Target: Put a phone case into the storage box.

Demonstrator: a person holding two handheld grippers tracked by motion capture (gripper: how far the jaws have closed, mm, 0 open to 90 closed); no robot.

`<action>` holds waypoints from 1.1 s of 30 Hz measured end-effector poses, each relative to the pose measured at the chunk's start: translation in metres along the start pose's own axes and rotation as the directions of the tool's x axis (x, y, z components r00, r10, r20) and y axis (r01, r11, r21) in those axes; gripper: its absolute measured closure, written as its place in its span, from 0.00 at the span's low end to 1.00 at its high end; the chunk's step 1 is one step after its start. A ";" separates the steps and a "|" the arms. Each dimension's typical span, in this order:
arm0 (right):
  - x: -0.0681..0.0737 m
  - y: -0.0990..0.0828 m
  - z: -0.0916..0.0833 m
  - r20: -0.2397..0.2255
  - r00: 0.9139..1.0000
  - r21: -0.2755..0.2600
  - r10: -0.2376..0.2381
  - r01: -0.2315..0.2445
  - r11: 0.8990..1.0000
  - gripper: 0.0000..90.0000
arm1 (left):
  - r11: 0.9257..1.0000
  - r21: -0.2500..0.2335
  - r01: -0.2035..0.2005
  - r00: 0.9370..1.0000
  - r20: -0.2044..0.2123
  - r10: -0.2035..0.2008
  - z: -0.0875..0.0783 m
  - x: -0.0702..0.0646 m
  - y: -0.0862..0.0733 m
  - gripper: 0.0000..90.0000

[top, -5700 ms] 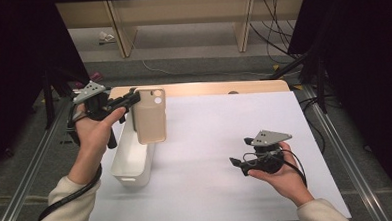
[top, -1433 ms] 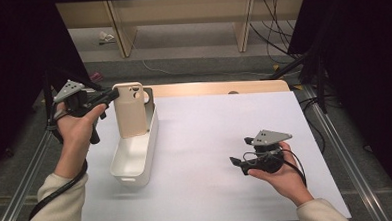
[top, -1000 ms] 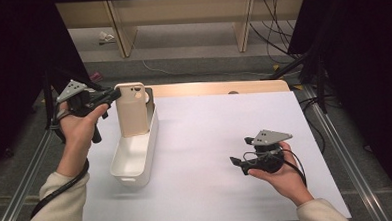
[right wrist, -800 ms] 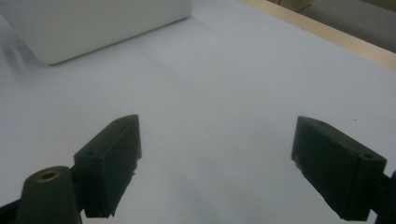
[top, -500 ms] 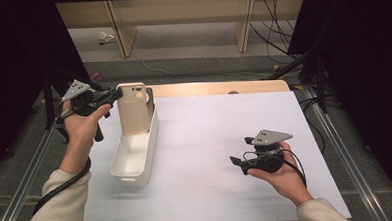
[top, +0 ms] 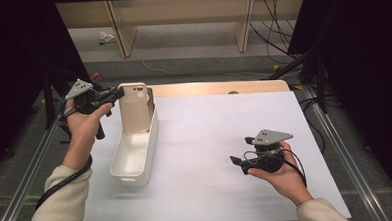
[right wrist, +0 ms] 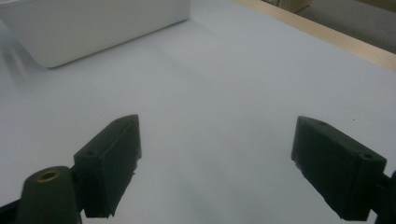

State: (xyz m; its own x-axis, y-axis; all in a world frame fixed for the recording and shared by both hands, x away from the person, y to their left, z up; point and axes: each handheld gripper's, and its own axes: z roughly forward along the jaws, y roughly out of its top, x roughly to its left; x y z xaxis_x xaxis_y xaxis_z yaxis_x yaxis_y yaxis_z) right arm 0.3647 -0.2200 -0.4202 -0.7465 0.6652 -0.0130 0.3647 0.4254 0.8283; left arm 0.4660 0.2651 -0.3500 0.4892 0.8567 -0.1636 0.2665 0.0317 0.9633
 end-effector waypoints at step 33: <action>0.000 0.000 0.001 -0.002 1.000 0.003 0.001 -0.001 1.000 0.19 | 0.999 0.029 0.021 1.000 0.009 -0.021 0.021 0.014 -0.008 0.91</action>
State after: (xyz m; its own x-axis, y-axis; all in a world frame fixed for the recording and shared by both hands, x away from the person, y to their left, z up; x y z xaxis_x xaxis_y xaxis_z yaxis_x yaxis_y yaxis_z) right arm 0.3648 -0.2195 -0.4208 -0.7473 0.6644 -0.0111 0.3669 0.4265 0.8267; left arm 0.4881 0.2662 -0.3645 0.4911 0.8510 -0.1862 0.3012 0.0347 0.9529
